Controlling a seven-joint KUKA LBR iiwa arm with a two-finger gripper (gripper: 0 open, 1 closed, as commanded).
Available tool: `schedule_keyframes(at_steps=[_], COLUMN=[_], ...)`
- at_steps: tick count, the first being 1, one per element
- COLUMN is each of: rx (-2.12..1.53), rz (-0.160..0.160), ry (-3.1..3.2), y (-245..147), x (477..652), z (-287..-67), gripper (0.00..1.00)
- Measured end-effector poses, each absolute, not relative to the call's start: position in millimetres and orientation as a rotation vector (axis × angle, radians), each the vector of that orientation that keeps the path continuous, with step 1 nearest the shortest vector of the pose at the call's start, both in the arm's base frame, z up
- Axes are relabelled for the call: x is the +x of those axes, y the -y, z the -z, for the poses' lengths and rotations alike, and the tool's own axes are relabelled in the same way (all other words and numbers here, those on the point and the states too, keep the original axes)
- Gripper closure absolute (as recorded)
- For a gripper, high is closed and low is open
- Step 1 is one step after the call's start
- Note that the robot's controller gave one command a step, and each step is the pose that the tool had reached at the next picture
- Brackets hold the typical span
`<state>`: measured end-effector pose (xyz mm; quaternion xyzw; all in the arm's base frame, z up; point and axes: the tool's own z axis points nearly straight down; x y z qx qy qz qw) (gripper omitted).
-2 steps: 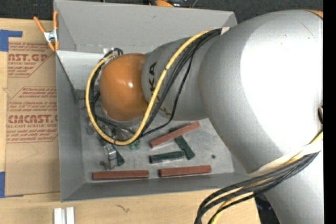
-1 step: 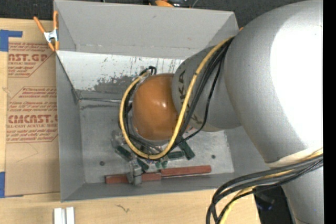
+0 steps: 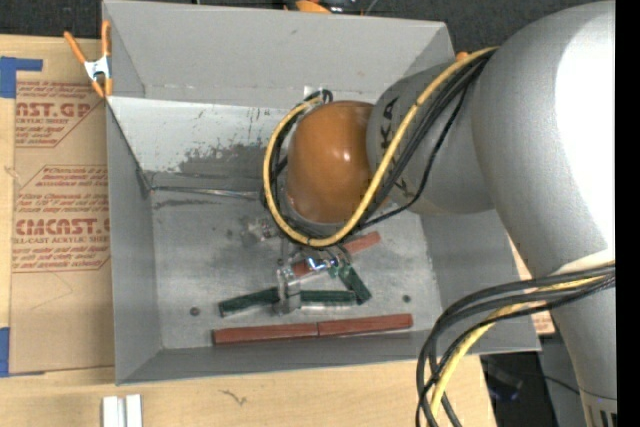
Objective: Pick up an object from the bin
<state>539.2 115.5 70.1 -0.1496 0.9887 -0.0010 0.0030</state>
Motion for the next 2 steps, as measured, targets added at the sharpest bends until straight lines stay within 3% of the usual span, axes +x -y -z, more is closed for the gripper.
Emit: schedule_keyframes(at_steps=[1, 2], rx=[-0.478, -0.479], rz=[-0.003, -0.001], ry=[-3.104, -3.093], y=[-120.1, -126.4], x=[536.0, 548.5], z=[-69.8, -262.3], gripper=[1.00, 1.00])
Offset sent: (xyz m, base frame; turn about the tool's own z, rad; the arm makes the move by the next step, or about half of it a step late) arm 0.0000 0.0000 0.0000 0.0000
